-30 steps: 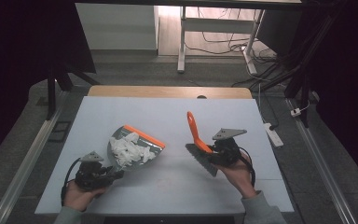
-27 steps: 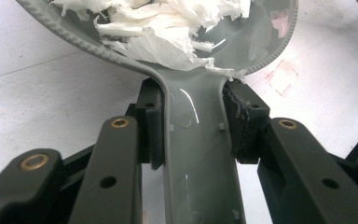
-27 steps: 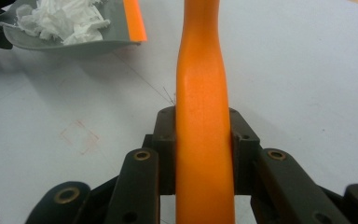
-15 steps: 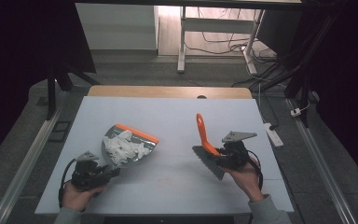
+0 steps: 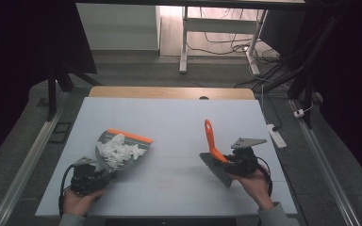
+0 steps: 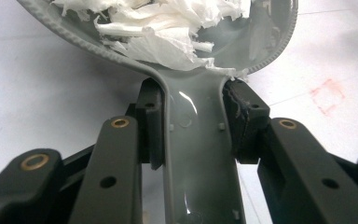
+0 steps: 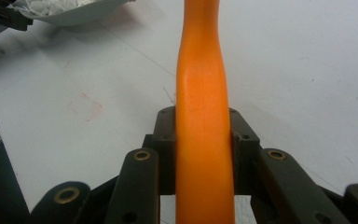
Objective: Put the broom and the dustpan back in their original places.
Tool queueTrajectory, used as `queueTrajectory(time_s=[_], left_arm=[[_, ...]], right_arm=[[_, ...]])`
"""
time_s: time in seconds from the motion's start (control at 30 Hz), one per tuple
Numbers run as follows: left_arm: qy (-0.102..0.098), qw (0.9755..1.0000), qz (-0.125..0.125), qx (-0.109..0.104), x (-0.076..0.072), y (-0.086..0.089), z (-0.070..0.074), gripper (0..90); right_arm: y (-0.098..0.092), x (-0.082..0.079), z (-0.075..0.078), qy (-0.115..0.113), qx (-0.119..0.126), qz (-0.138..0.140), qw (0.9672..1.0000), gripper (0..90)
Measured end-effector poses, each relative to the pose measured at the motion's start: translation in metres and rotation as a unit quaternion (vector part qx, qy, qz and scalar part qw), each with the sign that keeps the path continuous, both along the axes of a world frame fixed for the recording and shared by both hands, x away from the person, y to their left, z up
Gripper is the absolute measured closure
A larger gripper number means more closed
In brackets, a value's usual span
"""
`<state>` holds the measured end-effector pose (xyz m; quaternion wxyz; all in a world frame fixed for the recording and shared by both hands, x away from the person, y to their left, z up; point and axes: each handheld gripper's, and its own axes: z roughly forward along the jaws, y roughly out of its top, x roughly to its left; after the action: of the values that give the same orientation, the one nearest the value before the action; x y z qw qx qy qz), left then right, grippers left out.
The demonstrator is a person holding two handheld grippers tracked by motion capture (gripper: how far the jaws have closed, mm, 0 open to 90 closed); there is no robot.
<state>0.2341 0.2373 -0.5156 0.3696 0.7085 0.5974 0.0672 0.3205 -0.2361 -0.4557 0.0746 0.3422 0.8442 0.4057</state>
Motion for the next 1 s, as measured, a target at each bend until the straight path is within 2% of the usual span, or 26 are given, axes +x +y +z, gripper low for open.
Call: queueTrajectory(time_s=[0.2, 0.4, 0.57, 0.73, 1.0], left_arm=[[0.006, 0.9995, 0.03, -0.006, 0.001, 0.004, -0.002, 61.6], [0.011, 0.9992, 0.039, -0.007, 0.004, 0.002, -0.005, 61.6], [0.021, 0.9982, 0.055, -0.011, 0.007, 0.0, -0.007, 61.6], [0.025, 0.9977, 0.062, -0.008, 0.01, -0.002, -0.01, 61.6], [0.033, 0.997, 0.07, 0.001, 0.014, -0.004, -0.013, 61.5]], right_arm=[[-0.001, -0.002, -0.003, 0.007, 0.003, 0.0, 1.0, 70.0], [0.002, -0.003, -0.007, 0.019, -0.001, 0.005, 0.9998, 70.0], [0.002, 0.002, -0.016, 0.041, 0.002, 0.006, 0.9991, 70.0], [-0.004, 0.01, -0.021, 0.059, 0.011, -0.012, 0.9981, 70.0], [-0.013, 0.025, -0.029, 0.079, -0.001, -0.041, 0.996, 69.3]])
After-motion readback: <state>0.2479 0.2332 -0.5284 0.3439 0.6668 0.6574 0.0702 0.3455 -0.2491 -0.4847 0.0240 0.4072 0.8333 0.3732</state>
